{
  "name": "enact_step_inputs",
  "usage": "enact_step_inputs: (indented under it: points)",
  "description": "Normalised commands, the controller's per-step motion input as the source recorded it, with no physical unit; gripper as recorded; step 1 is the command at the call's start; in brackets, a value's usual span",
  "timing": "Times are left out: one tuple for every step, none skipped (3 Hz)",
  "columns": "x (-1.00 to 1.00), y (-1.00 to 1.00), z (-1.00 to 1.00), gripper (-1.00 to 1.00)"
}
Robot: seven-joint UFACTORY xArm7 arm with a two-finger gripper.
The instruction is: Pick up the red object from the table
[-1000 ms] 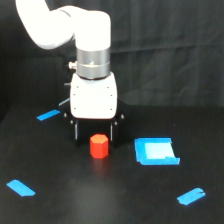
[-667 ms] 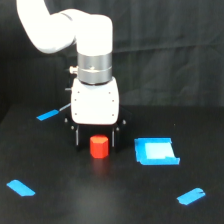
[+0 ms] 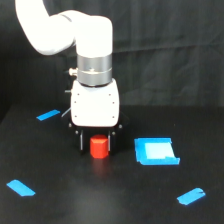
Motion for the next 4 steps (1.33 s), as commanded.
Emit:
enact_step_inputs:
  points:
    - [-0.03, 0.02, -0.03, -0.95]
    - [0.02, -0.02, 0.15, -0.97]
    - [0.04, -0.01, 0.54, -0.97]
    - [0.05, -0.02, 0.68, -0.98]
